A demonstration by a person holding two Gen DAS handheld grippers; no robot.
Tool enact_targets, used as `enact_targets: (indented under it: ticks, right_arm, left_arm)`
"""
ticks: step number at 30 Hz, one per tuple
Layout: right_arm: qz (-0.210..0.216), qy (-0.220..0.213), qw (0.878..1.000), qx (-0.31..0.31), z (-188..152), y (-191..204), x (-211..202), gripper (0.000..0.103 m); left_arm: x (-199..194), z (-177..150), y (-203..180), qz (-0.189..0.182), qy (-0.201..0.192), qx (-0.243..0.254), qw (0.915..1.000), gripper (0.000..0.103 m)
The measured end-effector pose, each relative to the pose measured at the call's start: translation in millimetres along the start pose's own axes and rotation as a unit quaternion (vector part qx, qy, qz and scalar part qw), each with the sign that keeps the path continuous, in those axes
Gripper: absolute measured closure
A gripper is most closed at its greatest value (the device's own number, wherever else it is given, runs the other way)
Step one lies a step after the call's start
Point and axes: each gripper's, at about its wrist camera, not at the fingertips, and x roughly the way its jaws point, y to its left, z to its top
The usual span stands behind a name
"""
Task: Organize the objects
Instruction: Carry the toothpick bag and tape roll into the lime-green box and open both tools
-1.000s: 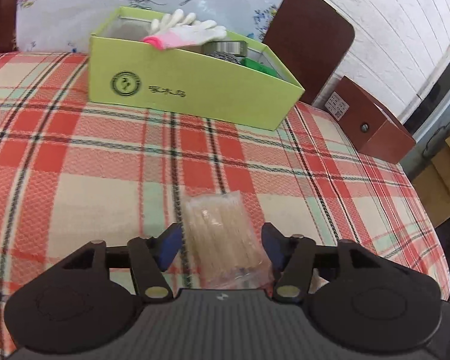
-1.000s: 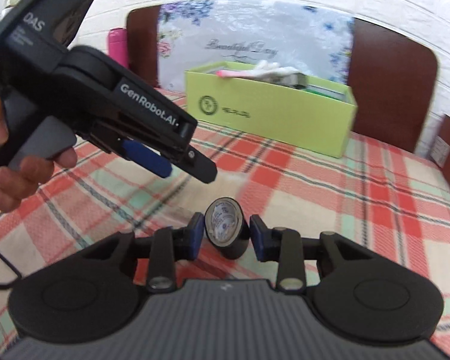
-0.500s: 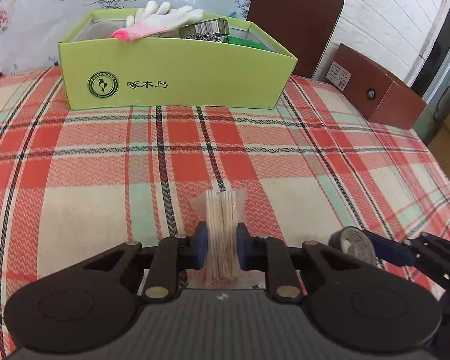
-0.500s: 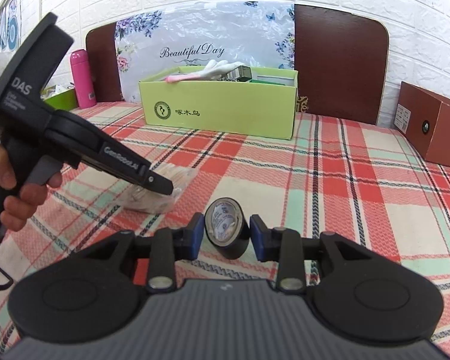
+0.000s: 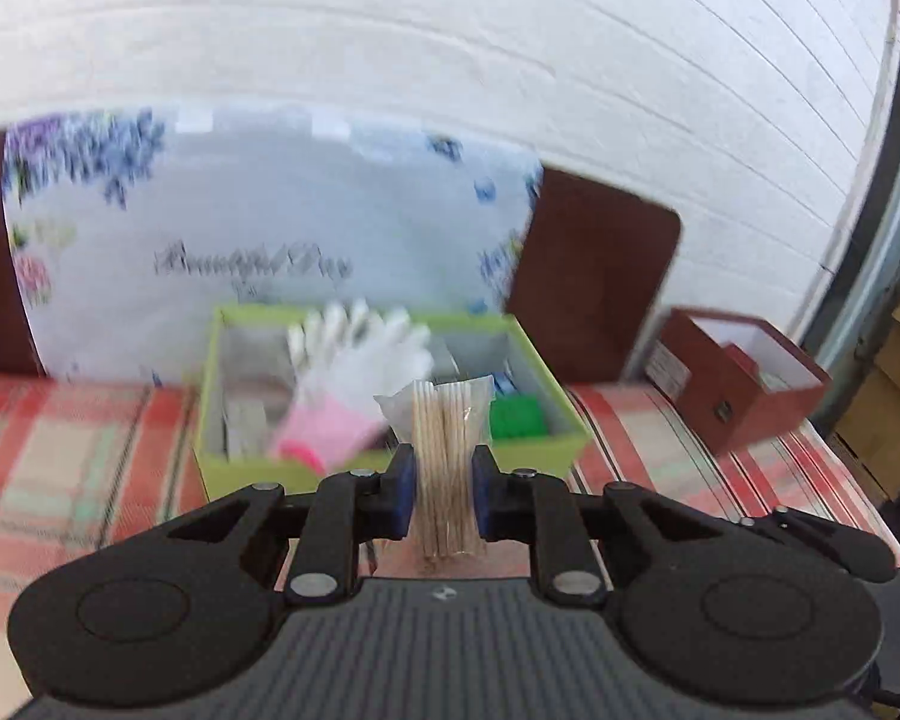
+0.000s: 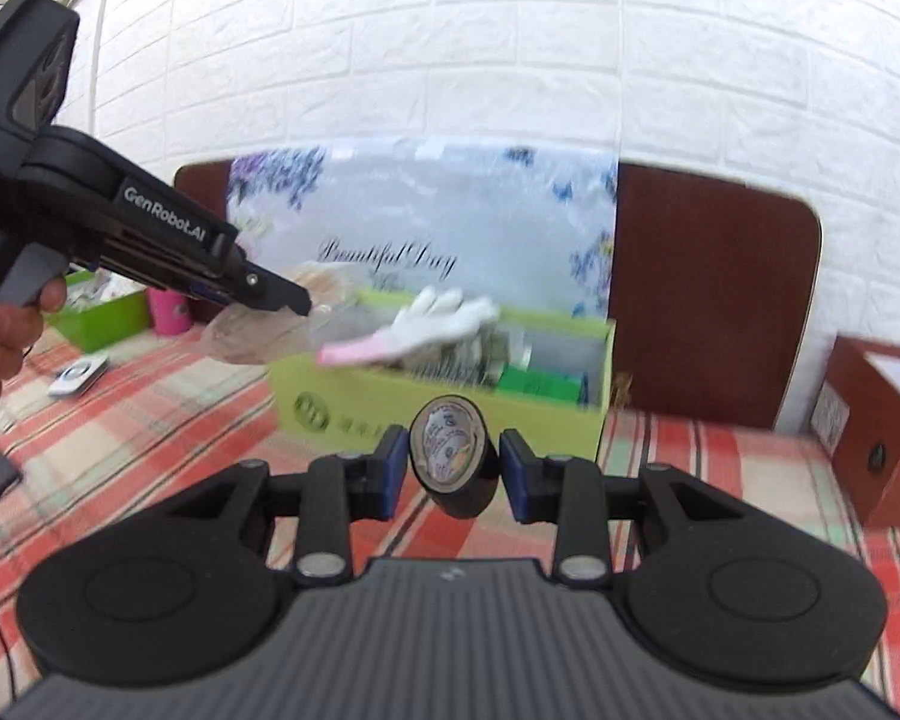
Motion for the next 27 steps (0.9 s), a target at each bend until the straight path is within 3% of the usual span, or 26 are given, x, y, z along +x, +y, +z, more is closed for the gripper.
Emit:
enact_targets:
  ticks: [5, 10, 11, 12, 13, 14, 15, 18, 22, 27]
  right_arm:
    - [-0.035, -0.012, 0.999, 0.005, 35, -13, 52, 0.070]
    - [-0.055, -0.004, 0.998, 0.009, 43, -34, 102, 0.069]
    - [-0.059, -0.004, 0.998, 0.008, 43, -37, 111, 0.066]
    - [-0.059, -0.005, 0.998, 0.009, 41, -40, 119, 0.047]
    - [-0.062, -0.004, 0.998, 0.012, 39, -42, 126, 0.023]
    - [-0.070, -0.005, 0.997, 0.015, 36, -43, 130, 0.017]
    - [-0.076, -0.009, 0.997, 0.016, 32, -44, 131, 0.015]
    - [-0.070, -0.014, 0.997, 0.011, 20, -41, 125, 0.000]
    - [-0.088, -0.011, 0.996, -0.002, 10, -28, 109, 0.000]
    - [-0.080, 0.006, 0.997, 0.018, 5, -16, 75, 0.000]
  left_arm:
    - [35, 25, 11, 0.013, -0.004, -0.001, 0.9999, 0.083]
    - [65, 30, 22, 0.015, -0.010, -0.004, 0.9998, 0.083]
    - [70, 30, 24, 0.015, -0.014, -0.003, 0.9998, 0.083]
    - [75, 29, 26, 0.019, -0.022, -0.001, 0.9996, 0.080]
    - [78, 28, 28, 0.024, -0.028, 0.001, 0.9993, 0.058]
    - [80, 26, 29, 0.035, -0.027, 0.001, 0.9990, 0.021]
    - [79, 23, 31, 0.053, -0.035, -0.002, 0.9980, 0.013]
    - [71, 10, 35, 0.071, -0.063, 0.008, 0.9954, 0.011]
    - [57, -1, 37, 0.084, -0.068, 0.001, 0.9941, 0.011]
    - [26, -16, 33, 0.113, -0.065, -0.014, 0.9914, 0.011]
